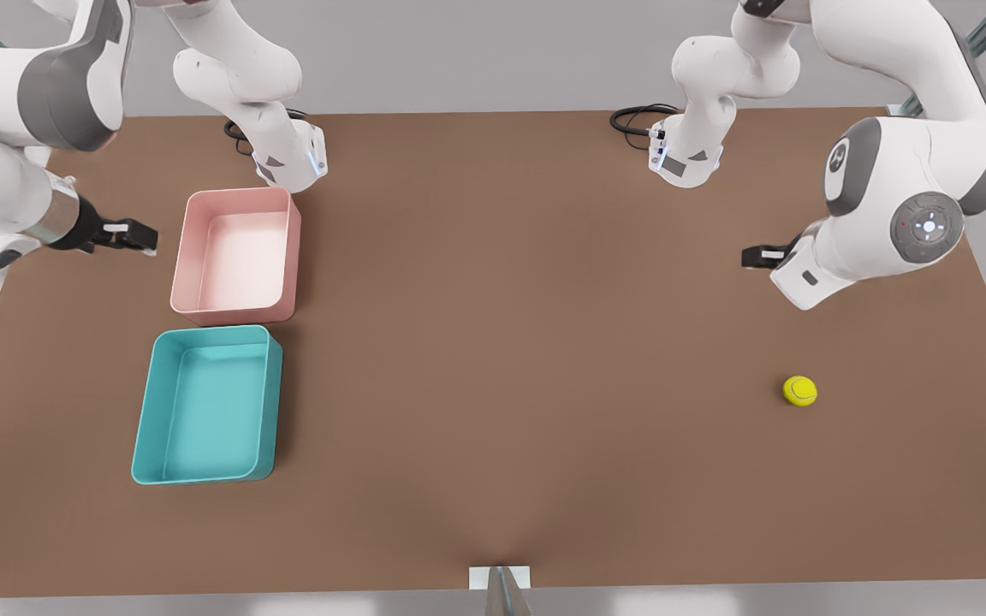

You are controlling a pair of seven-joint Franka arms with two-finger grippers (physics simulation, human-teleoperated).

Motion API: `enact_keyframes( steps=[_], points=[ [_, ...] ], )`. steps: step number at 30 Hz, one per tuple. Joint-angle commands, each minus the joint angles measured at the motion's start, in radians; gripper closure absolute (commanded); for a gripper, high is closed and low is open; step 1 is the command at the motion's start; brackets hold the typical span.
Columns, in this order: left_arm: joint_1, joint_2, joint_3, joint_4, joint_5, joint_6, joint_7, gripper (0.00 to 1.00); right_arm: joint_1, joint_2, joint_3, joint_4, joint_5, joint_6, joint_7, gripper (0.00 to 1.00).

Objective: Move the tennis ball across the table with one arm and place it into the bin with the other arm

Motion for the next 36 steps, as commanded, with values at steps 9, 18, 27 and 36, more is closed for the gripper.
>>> enact_keyframes(
  steps=[9,18,27,36],
  points=[
    [0.128,0.204,0.011,-0.018,0.014,0.403,0.907,0.79,0.003,0.009,-0.001,-0.05,0.005,0.132,-0.017,0.0],
    [0.421,0.508,0.011,-0.01,0.018,0.746,2.457,0.79,0.005,0.007,0.0,-0.086,0.005,0.132,-0.017,0.0],
    [0.438,0.566,0.012,-0.053,0.135,0.878,2.227,0.79,0.006,0.007,0.002,-0.113,0.007,0.128,-0.017,0.0],
    [0.437,0.587,0.011,-0.142,0.161,0.919,2.019,0.79,0.006,0.009,0.003,-0.136,0.007,0.126,-0.023,0.0]
  ],
)
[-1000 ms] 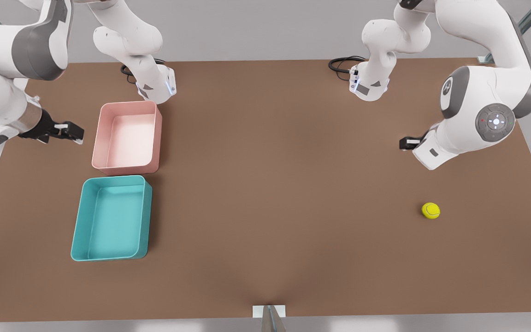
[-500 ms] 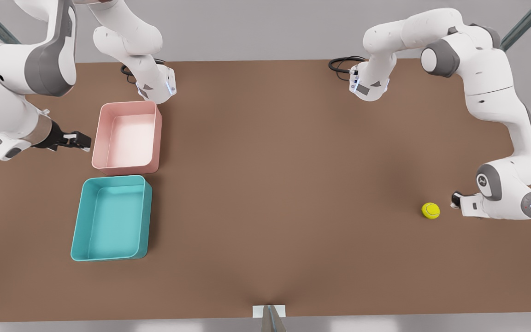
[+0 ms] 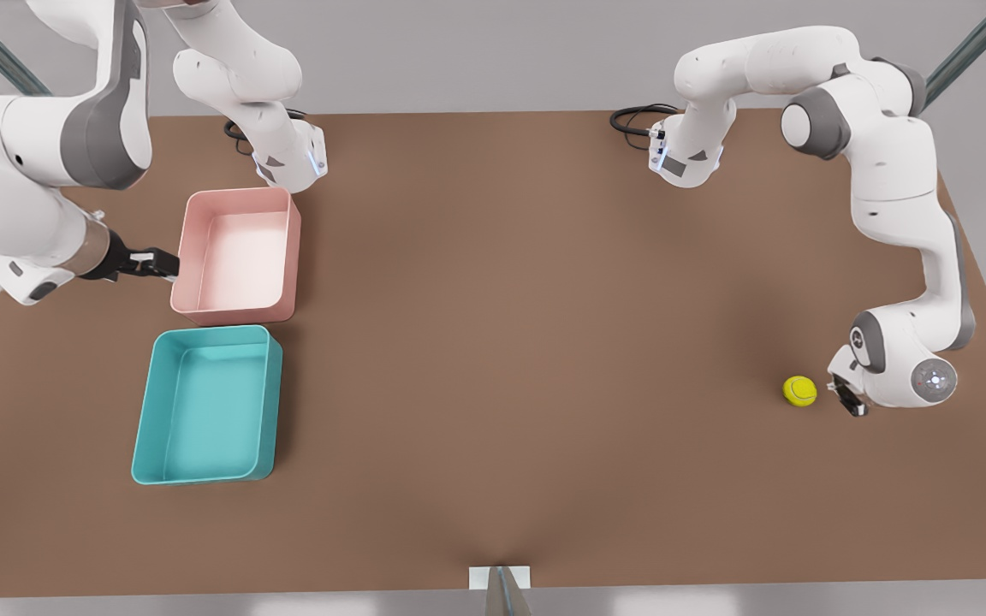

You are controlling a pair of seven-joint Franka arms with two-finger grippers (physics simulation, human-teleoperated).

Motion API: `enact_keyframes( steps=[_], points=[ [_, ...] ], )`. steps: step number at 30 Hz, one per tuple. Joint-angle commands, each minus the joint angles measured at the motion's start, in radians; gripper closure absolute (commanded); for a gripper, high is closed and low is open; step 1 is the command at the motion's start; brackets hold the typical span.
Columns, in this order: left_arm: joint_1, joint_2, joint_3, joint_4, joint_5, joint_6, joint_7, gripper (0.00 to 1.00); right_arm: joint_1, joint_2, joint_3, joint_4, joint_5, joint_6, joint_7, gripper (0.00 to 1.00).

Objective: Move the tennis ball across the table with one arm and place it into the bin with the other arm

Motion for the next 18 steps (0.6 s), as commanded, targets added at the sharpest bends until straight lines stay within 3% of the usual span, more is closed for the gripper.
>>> enact_keyframes(
  steps=[1,6,10,15,17,18],
  points=[
    [0.0,0.0,0.0,-0.005,0.005,0.025,0.316,0.79,0.002,-0.001,0.0,-0.002,0.001,-0.001,-0.008,0.0],
    [-0.089,-0.014,-0.011,-0.005,-0.009,0.025,0.053,0.79,0.004,-0.001,0.0,-0.007,0.001,-0.001,-0.008,0.0],
    [-0.161,-0.014,-0.205,-0.005,-0.183,-0.044,-0.49,0.79,0.006,-0.001,0.0,-0.009,0.001,-0.001,-0.008,0.0],
    [-0.174,-0.016,-0.213,0.002,-0.248,-0.046,-0.859,0.79,0.01,-0.001,0.0,-0.019,-0.001,-0.007,-0.023,0.0],
    [-0.201,-0.109,-0.186,0.006,-0.197,-0.083,-1.002,0.79,0.01,-0.001,0.0,-0.025,-0.001,-0.007,-0.023,0.0],
    [-0.247,-0.204,-0.176,0.033,-0.093,-0.276,-1.218,0.79,0.01,-0.001,0.0,-0.025,0.001,-0.007,-0.023,0.0]
  ],
)
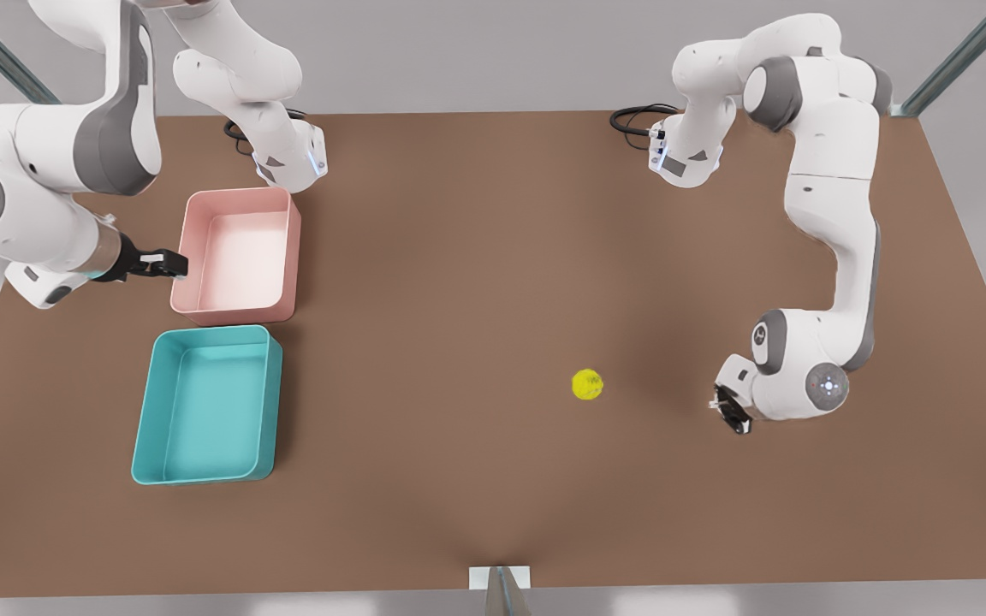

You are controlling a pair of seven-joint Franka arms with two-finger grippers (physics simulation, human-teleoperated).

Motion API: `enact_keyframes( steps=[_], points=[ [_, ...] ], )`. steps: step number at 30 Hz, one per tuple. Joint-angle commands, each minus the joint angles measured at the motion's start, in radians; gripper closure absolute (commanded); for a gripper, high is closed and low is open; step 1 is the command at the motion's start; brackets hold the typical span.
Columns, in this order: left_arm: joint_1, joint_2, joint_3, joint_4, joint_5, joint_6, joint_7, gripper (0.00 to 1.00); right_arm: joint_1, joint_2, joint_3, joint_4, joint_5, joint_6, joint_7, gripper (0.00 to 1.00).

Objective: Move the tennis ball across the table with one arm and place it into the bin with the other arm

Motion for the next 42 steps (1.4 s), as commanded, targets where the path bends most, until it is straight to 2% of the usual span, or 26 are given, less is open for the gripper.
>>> enact_keyframes(
  steps=[1,3,4,5,6,7,13,16,18,21,24,27,34,42],
  points=[
    [-0.07,-0.13,0.009,0.089,0.137,-0.457,-1.037,0.79,-0.001,-0.001,0.0,-0.002,0.001,-0.003,-0.014,0.0],
    [-0.139,-0.164,0.007,0.434,0.139,-0.976,-1.195,0.79,-0.001,-0.001,0.0,-0.005,0.001,-0.003,-0.014,0.0],
    [-0.168,-0.228,0.004,0.451,0.133,-1.036,-1.25,0.79,-0.001,-0.001,0.0,-0.006,0.001,-0.003,-0.014,0.0],
    [-0.171,-0.297,0.003,0.402,0.058,-1.022,-1.245,0.0,-0.001,-0.001,0.0,-0.006,0.003,-0.003,-0.014,0.0],
    [-0.171,-0.354,0.009,0.29,0.064,-0.95,-1.293,0.0,-0.001,-0.001,0.0,-0.006,0.003,-0.003,-0.014,0.0],
    [-0.19,-0.373,0.009,0.259,0.05,-0.872,-1.598,0.0,-0.001,-0.001,0.0,-0.008,0.003,-0.003,-0.014,0.0],
    [-0.185,-0.314,0.001,0.258,-0.037,-0.931,-1.629,0.0,0.029,0.03,0.0,0.023,0.029,0.011,0.006,0.0],
    [-0.181,-0.311,0.0,0.258,-0.051,-0.928,-1.627,0.0,0.215,0.192,0.003,0.133,0.093,0.104,0.257,0.0],
    [-0.176,-0.311,0.0,0.258,-0.051,-0.928,-1.627,0.0,0.348,0.413,0.0,0.328,0.119,0.203,0.543,0.0],
    [-0.174,-0.316,0.0,0.259,-0.05,-0.933,-1.629,0.0,0.442,0.553,0.003,0.351,0.121,0.451,0.844,0.0],
    [-0.174,-0.314,0.0,0.259,-0.048,-0.928,-1.629,0.0,0.505,0.669,-0.008,0.36,0.118,0.626,0.914,0.0],
    [-0.174,-0.313,0.001,0.259,-0.048,-0.927,-1.629,0.0,0.53,0.778,0.0,0.438,0.116,0.631,0.92,0.0],
    [-0.174,-0.31,0.001,0.259,-0.048,-0.925,-1.629,0.0,0.608,0.843,-0.002,0.449,0.119,0.691,0.957,0.0],
    [-0.174,-0.311,0.0,0.259,-0.053,-0.931,-1.63,0.0,0.642,0.807,0.0,0.308,0.11,0.692,0.953,0.0]
  ],
)
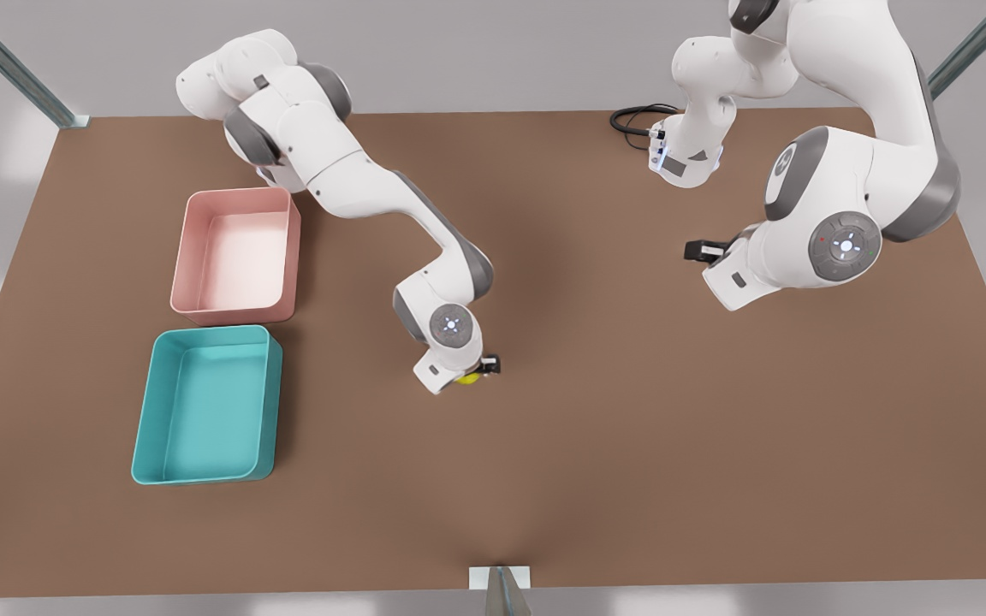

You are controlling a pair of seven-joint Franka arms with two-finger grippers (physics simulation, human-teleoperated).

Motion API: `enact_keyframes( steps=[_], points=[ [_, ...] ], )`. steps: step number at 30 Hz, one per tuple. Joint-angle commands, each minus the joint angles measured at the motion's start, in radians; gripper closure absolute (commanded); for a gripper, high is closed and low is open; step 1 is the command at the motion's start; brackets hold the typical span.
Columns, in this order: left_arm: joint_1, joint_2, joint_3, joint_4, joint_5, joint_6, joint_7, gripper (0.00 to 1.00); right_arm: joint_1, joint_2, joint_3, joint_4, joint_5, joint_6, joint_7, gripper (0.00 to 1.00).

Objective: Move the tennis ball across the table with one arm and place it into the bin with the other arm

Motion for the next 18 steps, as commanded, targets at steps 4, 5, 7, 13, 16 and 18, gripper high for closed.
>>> enact_keyframes(
  steps=[4,5,7,13,16,18],
  points=[
    [0.008,-0.004,0.001,0.007,-0.004,-0.008,-0.175,0.0,0.004,-0.003,0.0,-0.041,-0.004,0.056,0.244,0.0],
    [0.008,-0.003,0.001,0.006,-0.004,-0.006,-0.175,0.0,0.004,-0.002,0.0,-0.039,0.001,0.064,0.244,0.0],
    [0.015,-0.004,0.001,0.006,-0.005,-0.008,-0.178,0.0,0.006,-0.003,0.0,-0.029,0.011,0.07,0.245,0.0],
    [0.023,-0.003,0.001,0.006,-0.027,-0.006,-0.178,0.0,0.015,0.021,0.0,-0.038,0.008,0.094,0.245,0.0],
    [0.031,-0.003,0.001,0.006,-0.027,-0.006,-0.173,0.0,0.016,0.041,0.0,-0.039,0.008,0.111,0.245,0.0],
    [0.031,-0.003,0.001,0.006,-0.027,-0.008,-0.173,0.0,0.018,0.06,0.0,-0.039,0.008,0.126,0.245,0.0]
  ],
)
